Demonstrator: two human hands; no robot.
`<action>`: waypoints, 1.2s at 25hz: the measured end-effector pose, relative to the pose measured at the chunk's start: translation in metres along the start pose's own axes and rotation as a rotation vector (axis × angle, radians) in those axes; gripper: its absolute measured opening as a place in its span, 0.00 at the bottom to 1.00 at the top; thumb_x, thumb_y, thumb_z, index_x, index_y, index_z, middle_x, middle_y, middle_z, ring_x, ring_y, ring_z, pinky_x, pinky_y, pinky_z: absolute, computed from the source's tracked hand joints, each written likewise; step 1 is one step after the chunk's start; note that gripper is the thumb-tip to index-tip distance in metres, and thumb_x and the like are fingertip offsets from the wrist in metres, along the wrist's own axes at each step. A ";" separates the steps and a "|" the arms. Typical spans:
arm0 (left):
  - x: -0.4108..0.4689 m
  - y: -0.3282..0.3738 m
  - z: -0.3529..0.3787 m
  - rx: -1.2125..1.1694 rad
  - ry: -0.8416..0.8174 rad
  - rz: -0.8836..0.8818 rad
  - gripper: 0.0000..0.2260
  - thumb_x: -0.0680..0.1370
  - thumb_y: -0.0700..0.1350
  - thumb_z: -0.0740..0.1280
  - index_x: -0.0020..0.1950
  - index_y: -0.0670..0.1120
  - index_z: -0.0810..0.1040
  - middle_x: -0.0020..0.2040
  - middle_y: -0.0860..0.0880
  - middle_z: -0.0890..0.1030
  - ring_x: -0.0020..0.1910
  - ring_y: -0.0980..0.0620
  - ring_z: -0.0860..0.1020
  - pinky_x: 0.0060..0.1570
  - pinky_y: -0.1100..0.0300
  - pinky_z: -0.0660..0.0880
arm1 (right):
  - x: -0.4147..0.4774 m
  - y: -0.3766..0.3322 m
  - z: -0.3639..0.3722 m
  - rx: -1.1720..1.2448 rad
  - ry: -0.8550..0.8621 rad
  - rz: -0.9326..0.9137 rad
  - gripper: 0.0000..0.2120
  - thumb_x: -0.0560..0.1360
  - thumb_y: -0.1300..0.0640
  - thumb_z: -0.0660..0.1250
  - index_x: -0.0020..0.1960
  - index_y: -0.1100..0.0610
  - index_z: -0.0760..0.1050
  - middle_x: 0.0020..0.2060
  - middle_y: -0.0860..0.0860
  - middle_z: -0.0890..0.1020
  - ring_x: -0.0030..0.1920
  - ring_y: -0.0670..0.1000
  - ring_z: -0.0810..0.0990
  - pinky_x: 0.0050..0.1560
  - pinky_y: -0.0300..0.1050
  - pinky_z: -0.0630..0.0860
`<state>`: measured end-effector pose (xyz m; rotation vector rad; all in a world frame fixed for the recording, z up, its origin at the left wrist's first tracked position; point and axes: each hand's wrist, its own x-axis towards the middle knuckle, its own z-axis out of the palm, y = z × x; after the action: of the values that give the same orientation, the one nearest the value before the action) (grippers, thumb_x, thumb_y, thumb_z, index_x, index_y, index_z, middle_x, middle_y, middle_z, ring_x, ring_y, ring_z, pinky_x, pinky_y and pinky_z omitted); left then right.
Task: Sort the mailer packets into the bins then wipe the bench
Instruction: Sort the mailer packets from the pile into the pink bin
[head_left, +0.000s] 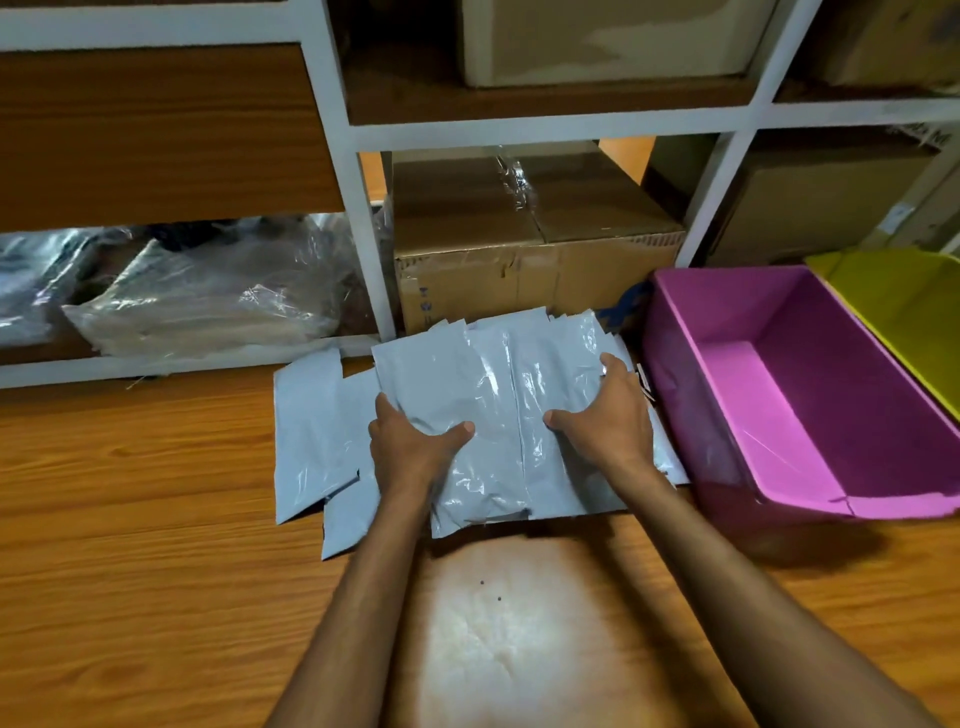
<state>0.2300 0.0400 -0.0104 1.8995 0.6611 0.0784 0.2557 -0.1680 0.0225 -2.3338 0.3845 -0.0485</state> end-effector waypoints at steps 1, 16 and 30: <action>0.000 0.002 -0.001 -0.071 0.009 -0.002 0.50 0.59 0.57 0.83 0.76 0.48 0.65 0.69 0.45 0.76 0.66 0.43 0.76 0.66 0.42 0.75 | 0.001 -0.001 -0.002 0.085 -0.007 0.015 0.48 0.64 0.53 0.81 0.78 0.55 0.62 0.71 0.52 0.73 0.70 0.56 0.73 0.67 0.54 0.73; -0.087 0.117 0.008 -0.382 -0.263 0.285 0.24 0.82 0.48 0.69 0.74 0.62 0.66 0.62 0.58 0.79 0.58 0.53 0.81 0.49 0.57 0.80 | 0.003 0.018 -0.184 0.582 -0.013 -0.071 0.22 0.76 0.60 0.74 0.67 0.49 0.73 0.55 0.45 0.85 0.50 0.47 0.86 0.50 0.48 0.83; -0.109 0.196 0.163 -0.341 -0.264 0.310 0.28 0.81 0.40 0.69 0.77 0.59 0.65 0.69 0.51 0.76 0.63 0.48 0.78 0.57 0.52 0.80 | 0.140 0.128 -0.228 0.246 -0.136 -0.051 0.17 0.71 0.65 0.66 0.58 0.53 0.72 0.50 0.51 0.83 0.50 0.54 0.83 0.48 0.47 0.79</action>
<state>0.2748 -0.2015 0.1174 1.6288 0.1583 0.1269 0.3220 -0.4505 0.0848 -2.0895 0.2365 0.0360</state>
